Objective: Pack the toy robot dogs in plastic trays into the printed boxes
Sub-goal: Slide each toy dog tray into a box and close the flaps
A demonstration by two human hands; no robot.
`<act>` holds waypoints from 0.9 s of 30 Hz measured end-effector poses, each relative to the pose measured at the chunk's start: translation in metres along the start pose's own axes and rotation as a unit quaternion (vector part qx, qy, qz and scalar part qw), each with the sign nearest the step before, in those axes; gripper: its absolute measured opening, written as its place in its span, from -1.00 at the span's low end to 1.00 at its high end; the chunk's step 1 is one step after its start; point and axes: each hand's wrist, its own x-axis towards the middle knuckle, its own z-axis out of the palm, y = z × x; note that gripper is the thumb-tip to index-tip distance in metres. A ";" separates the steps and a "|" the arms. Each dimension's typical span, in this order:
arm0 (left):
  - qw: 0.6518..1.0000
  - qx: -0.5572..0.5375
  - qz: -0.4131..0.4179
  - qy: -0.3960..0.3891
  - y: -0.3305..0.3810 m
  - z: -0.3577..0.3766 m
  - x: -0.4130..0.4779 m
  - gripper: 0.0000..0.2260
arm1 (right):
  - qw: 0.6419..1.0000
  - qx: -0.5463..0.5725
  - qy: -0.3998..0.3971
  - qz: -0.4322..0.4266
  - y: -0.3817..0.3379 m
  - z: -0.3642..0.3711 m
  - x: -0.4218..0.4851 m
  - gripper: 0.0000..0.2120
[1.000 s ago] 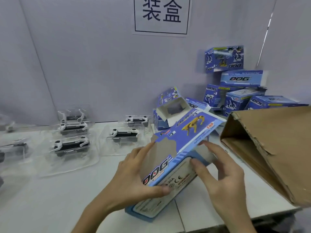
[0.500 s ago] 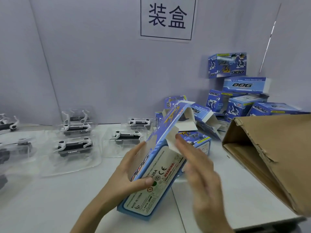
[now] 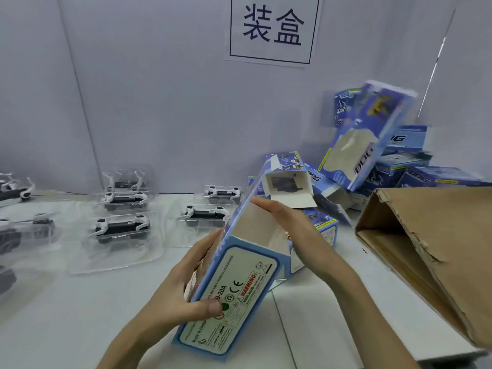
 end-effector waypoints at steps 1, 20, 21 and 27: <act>0.999 -0.032 0.001 0.018 0.000 -0.001 -0.001 -0.10 | 1.000 0.012 0.020 0.005 0.001 0.000 0.002 -0.66; 0.891 -0.315 0.101 0.311 0.000 -0.003 -0.005 -0.55 | 0.853 -0.484 0.184 0.061 0.077 -0.015 0.038 -0.67; 0.893 -0.312 0.100 0.309 0.001 -0.001 -0.005 -0.55 | 0.879 -0.444 0.173 0.024 0.074 -0.006 0.044 -0.67; 0.886 -0.316 0.101 0.324 0.004 0.000 -0.007 -0.62 | 0.932 -0.357 -0.055 0.030 0.079 0.045 0.091 -0.53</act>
